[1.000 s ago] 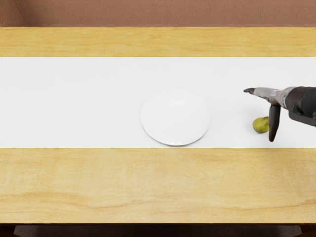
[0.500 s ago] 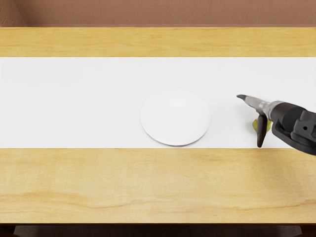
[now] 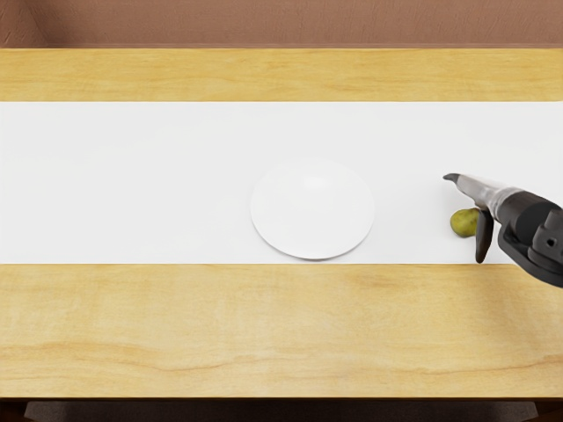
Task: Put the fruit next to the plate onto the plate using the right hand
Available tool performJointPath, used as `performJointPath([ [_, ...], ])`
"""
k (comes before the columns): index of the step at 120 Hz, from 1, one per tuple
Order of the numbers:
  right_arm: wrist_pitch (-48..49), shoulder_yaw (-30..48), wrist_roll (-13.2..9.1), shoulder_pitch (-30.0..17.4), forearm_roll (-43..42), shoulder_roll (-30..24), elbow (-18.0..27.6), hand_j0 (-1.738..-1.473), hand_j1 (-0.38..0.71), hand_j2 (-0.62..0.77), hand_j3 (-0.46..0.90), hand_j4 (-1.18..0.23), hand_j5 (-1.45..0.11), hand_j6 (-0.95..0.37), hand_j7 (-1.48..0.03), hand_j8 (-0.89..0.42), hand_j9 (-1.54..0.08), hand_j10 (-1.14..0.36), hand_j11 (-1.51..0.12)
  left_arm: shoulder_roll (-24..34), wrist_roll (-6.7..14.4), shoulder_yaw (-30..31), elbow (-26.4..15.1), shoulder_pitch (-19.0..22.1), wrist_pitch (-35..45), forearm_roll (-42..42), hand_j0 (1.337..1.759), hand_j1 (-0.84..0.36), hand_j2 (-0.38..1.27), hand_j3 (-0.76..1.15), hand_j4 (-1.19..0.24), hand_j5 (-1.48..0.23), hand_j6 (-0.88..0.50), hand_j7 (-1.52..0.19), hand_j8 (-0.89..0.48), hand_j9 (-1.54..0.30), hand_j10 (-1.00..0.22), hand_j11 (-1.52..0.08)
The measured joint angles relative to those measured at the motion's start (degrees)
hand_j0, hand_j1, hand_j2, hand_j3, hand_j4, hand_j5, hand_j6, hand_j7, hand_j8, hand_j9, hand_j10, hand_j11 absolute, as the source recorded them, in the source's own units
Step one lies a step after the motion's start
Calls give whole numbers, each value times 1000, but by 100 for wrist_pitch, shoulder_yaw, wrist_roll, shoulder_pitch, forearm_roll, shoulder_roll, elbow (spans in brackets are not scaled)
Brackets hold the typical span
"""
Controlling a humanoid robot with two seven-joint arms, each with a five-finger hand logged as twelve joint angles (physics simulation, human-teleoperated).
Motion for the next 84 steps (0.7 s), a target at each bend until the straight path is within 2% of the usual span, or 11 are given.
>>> performJointPath([
  [49, -171, 32, 0, -49, -152, -54, 114, -1658, -127, -34, 0, -194, -244, -196, -243, -194, -244, -192, -244, 0, 0, 0, 0, 0, 0, 0, 1658, 331, 3, 0, -15, -19, -15, -19, -15, -19, -15, -19],
  [84, -911, 54, 0, -416, -362, -57, 129, -1658, -35, -48, 0, -270, -344, -273, -343, -271, -344, -269, -344, 0, 0, 0, 1, 0, 0, 0, 1658, 332, 3, 0, -15, -19, -15, -19, -15, -19, -15, -19],
])
